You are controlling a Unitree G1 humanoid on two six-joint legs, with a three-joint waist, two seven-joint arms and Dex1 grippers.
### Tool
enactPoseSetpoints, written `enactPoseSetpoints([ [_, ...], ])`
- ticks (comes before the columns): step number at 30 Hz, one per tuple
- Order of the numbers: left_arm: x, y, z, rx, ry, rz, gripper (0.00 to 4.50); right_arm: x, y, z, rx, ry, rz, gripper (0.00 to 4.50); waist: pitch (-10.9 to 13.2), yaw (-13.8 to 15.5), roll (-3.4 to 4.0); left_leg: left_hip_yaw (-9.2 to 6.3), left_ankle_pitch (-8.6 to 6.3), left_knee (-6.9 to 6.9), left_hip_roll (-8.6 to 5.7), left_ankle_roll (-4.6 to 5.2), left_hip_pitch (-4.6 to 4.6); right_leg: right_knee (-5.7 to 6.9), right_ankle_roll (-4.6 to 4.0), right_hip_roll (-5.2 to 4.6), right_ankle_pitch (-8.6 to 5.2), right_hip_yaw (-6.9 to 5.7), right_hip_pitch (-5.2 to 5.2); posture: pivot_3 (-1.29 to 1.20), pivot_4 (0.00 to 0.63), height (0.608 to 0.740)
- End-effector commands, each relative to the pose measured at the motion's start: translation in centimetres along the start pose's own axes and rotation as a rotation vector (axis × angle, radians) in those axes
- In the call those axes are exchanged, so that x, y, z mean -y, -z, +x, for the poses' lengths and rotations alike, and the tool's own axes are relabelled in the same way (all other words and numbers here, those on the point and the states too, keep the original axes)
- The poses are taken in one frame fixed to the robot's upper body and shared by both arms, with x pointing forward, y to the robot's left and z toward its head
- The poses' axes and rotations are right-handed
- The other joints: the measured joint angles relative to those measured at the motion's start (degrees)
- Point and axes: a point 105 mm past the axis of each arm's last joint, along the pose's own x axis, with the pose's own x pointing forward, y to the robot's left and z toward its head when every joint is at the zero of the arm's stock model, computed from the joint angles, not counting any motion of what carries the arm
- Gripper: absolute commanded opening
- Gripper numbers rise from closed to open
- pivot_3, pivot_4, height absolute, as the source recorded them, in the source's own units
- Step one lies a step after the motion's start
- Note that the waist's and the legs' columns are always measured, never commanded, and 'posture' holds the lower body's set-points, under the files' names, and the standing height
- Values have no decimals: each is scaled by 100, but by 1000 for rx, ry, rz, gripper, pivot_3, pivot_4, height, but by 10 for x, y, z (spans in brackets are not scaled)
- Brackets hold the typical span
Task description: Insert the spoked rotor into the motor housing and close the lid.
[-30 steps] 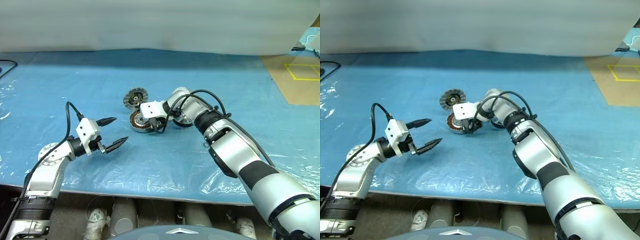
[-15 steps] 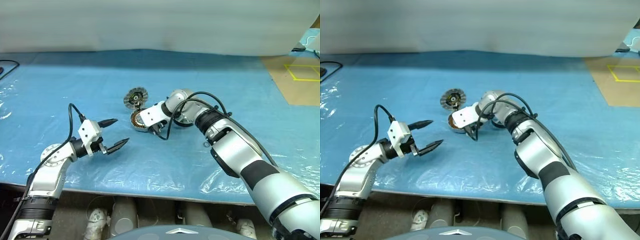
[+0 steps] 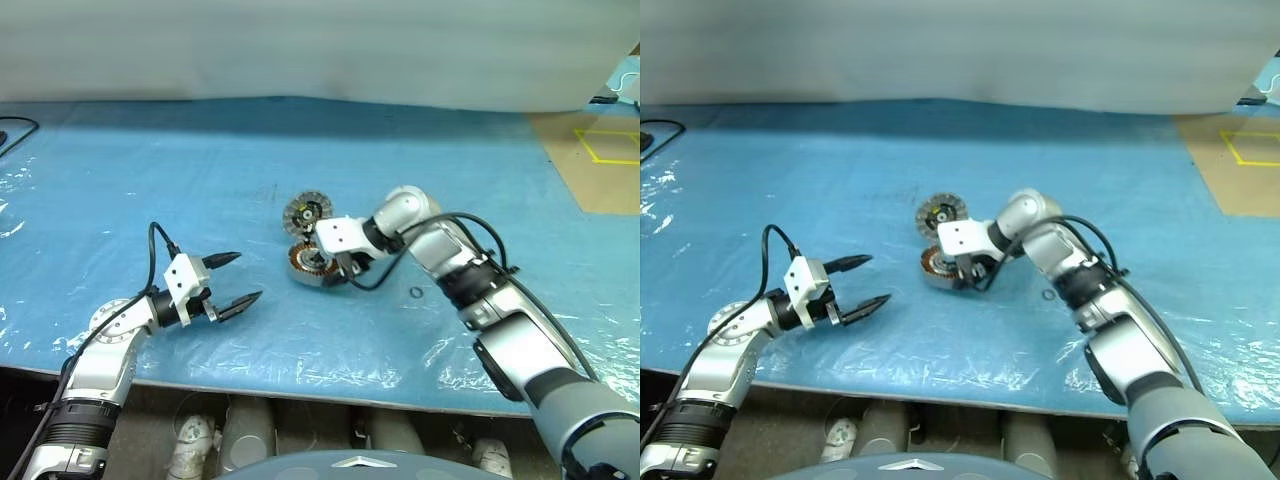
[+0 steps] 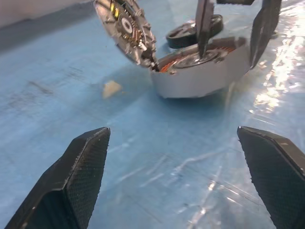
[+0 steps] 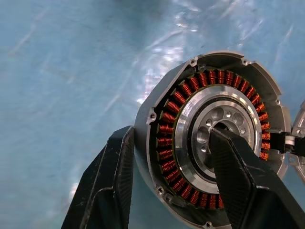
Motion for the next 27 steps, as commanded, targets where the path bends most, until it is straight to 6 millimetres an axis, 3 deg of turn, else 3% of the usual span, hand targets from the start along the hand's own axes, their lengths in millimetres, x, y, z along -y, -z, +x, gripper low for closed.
enactPoseSetpoints([
  [1, -4, -8, 1, 12, 25, 35, 4500, -25, 2, 1, -37, -65, -12, 2031, 0, -2, 0, 1, -1, -3, 0, -1, 9, 0, 1, 0, 0, 1, 7, 0, 150, 740],
  [5, -5, -10, 3, 1, 72, 37, 4500, -37, 0, 0, -18, -65, 61, 2031, -1, -16, -1, 2, -2, -11, 1, -2, 43, 4, 40, 0, -24, 6, 26, 0, 150, 740],
  [14, -7, -17, 9, -1, 132, 39, 4500, -43, 13, 21, -109, -12, 217, 2031, -21, -27, -25, 3, -8, -17, 0, -13, 65, 4, 20, 1, -12, 11, 35, 0, 150, 740],
  [21, -6, -20, 11, 10, 129, 27, 4500, -42, 8, 30, -99, -2, 226, 2031, -32, -37, -41, 0, -27, -61, -3, -44, 182, -4, 46, 0, -30, 15, 92, 0, 150, 740],
  [27, -7, -21, 11, 16, 118, 24, 4500, -38, 4, 26, -76, 12, 246, 3930, -28, -31, -42, -18, -30, -70, -27, -49, 191, -10, 48, -4, -31, 19, 85, 0, 150, 740],
])
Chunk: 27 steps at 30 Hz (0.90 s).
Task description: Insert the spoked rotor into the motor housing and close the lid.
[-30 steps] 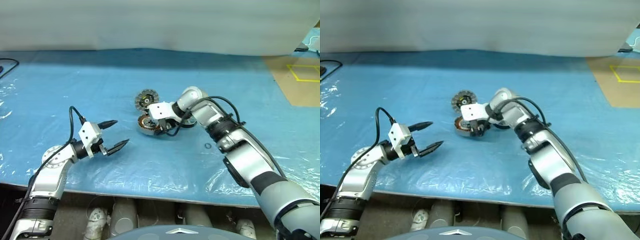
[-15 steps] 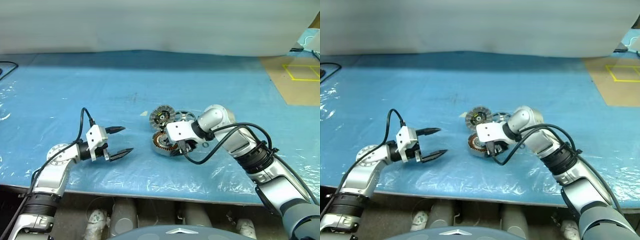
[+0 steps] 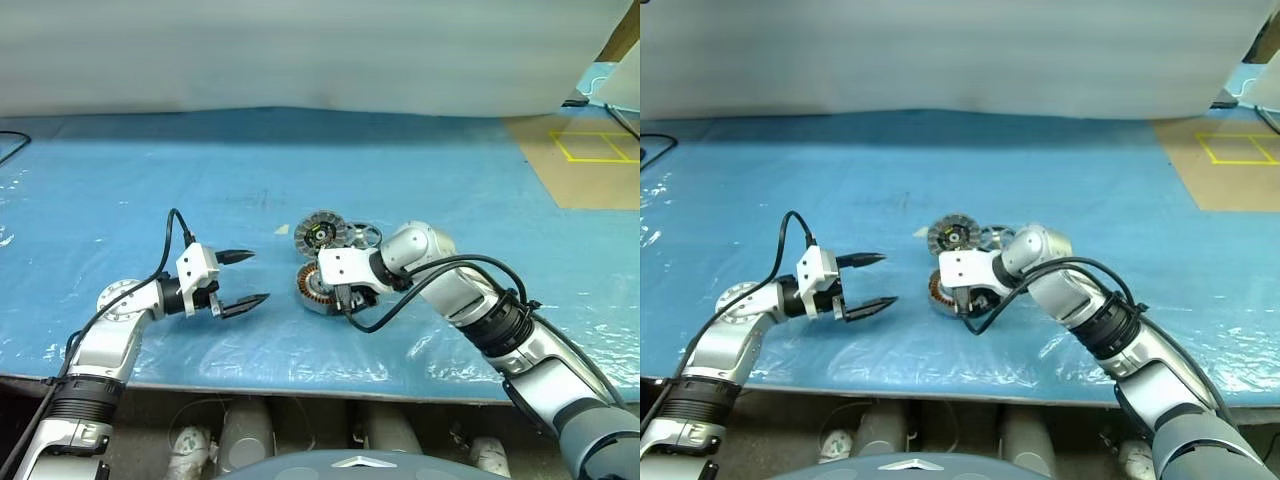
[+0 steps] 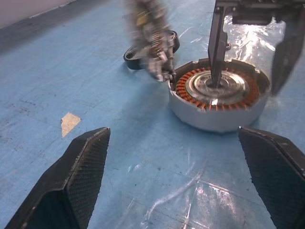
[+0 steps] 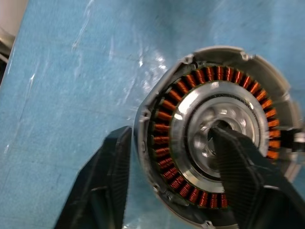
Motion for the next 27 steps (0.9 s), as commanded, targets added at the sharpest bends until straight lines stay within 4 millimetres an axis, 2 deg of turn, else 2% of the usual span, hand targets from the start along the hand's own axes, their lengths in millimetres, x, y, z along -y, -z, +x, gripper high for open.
enactPoseSetpoints([
  [1, -3, -9, -1, 29, -17, 24, 4500, -2, 8, 2, -24, -35, 57, 4223, 0, -4, -2, -3, 0, 0, -3, 0, 0, -2, 0, 0, 0, 4, -1, 0, 150, 740],
  [6, -1, -7, -2, 27, -25, 18, 4500, -2, -2, -16, 56, -50, 7, 4223, 1, 13, -1, -4, 0, 1, -11, 0, -3, -5, 0, -2, 0, 8, -5, 0, 150, 740],
  [10, -1, -6, -1, 28, -28, 17, 4500, 3, -17, -33, 161, -31, 58, 4223, 2, 22, -1, -2, 0, 2, -10, 0, -41, -2, -3, -1, 2, 7, -29, 0, 150, 740],
  [16, -3, -10, 1, 44, -27, 44, 4500, 3, -17, -52, 243, -1, 154, 4223, 1, 23, -1, 6, -7, 4, -2, -17, -104, 1, -70, 1, 10, -11, -88, 0, 150, 740],
  [19, -4, -18, 7, 60, -5, 89, 4500, -4, -10, -68, 280, 64, 220, 4223, 2, 59, -1, 4, -8, 4, 9, -19, -125, 1, -79, 7, 2, -24, -100, 0, 150, 740],
  [23, -1, -26, 12, 75, 27, 103, 4500, -16, 16, -87, 267, 225, 293, 4223, 2, 151, -1, 5, -9, 6, 10, -21, -120, -2, -78, 5, -2, -24, -94, 0, 150, 740],
  [27, 11, -29, 18, 89, 93, 100, 4500, -27, 40, -105, 302, 409, 432, 4223, 2, 166, 1, 6, -10, 5, 9, -21, -107, 1, -59, 5, -13, -18, -89, 0, 150, 740],
])
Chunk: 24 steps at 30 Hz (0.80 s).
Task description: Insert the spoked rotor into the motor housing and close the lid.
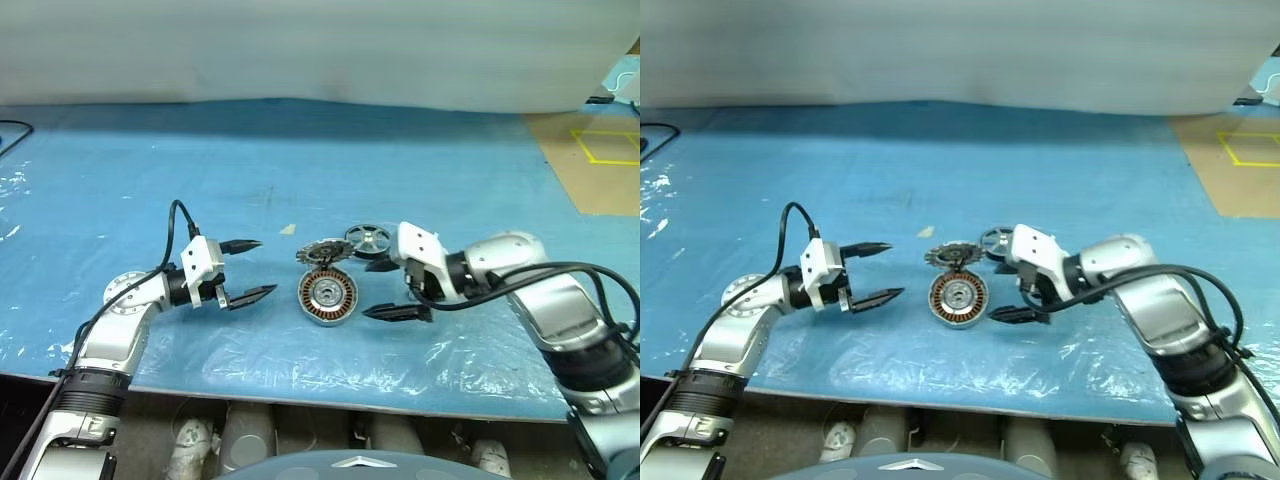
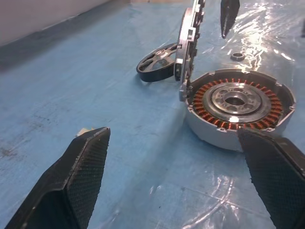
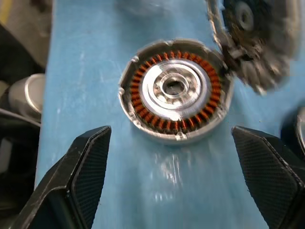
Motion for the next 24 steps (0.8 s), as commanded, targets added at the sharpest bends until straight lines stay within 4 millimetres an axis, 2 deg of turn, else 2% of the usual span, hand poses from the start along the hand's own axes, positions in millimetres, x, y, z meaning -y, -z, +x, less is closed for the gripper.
enactPoseSetpoints([
  [1, 12, -14, 10, 43, 74, 29, 4500, 6, 2, -27, 71, 196, 20, 4223, 0, -2, 1, 0, 0, 0, 0, 0, 5, 1, 24, 0, -14, 1, 4, 0, 150, 740],
  [4, 22, -18, 18, 68, 125, 20, 4500, 9, 17, -41, 122, 348, 84, 4223, 0, 5, 1, 0, 0, -2, -5, 0, 15, -1, 29, -2, -17, 5, 11, 0, 150, 740],
  [6, 27, -21, 23, 85, 157, 11, 4500, 10, 32, -43, 107, 421, 142, 4223, 0, -9, 1, 0, 0, -3, -8, 0, 14, -2, 30, -5, -18, 5, 10, 0, 150, 740],
  [9, 33, -25, 30, 104, 194, 10, 4500, 14, 43, -40, 157, 500, 239, 4223, 0, -23, 1, -1, -1, -5, -9, 0, 18, -4, 33, -4, -19, 5, 10, 0, 150, 740],
  [17, 37, -25, 37, 99, 248, -3, 4500, 10, 62, -13, 134, 517, 287, 4223, -1, -16, 2, -3, -1, -11, -15, -1, 14, -5, 36, -6, -21, 6, 6, 0, 150, 740],
  [24, 36, -20, 40, 75, 252, 8, 4500, 20, 81, -17, 104, 574, 340, 4223, -1, -15, 3, -3, -1, -14, -19, -1, 13, -7, 40, -7, -23, 6, 8, 0, 150, 740],
])
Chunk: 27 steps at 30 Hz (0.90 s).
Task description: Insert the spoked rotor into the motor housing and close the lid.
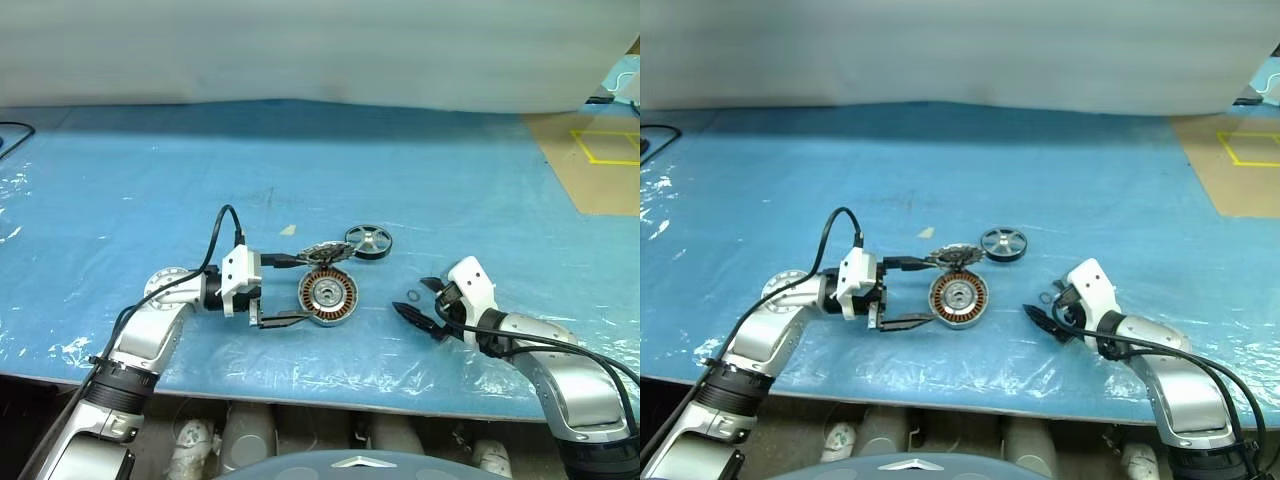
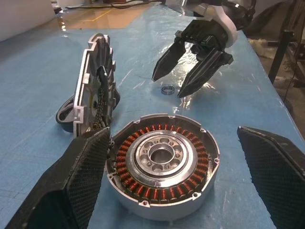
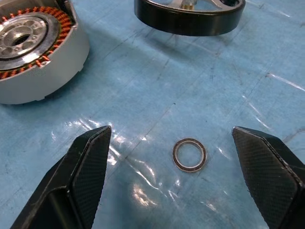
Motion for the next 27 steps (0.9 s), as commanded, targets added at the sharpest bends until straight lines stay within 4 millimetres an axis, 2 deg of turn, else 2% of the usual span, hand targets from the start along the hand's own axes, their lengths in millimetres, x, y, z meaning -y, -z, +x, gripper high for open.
enactPoseSetpoints([
  [1, 0, 0, 2, -8, 13, 25, 4500, 11, -1, -4, 10, 45, -19, 4223, 0, -1, 0, 0, 0, 0, 0, 0, 0, 1, 0, 0, 0, 0, 0, 0, 150, 740],
  [4, 1, 0, 1, -11, 15, 23, 4500, 9, 11, -7, -32, 27, -26, 4223, 0, 7, 0, -1, 0, 0, 0, 0, 0, 0, 0, 0, 0, -1, 2, 0, 150, 740],
  [16, -1, -3, -1, -16, 7, 30, 4500, 7, 20, -4, -52, 17, -34, 4223, 0, 3, 0, -3, 0, 0, 0, 0, 6, 0, 1, 0, -1, -1, 9, 0, 150, 740],
  [19, -1, -4, -1, -18, 5, 33, 4500, 6, 21, -3, -55, 11, -55, 3617, 0, 4, 0, -3, 0, 0, 0, 0, 13, 0, 1, 0, -1, -1, 16, 0, 150, 740],
  [27, -2, -7, -1, -25, 2, 35, 4500, 9, 23, -1, -57, 16, -74, 805, -1, 3, -1, -3, -1, 0, 0, 0, 25, -1, 2, 0, -1, -1, 29, 0, 150, 740],
])
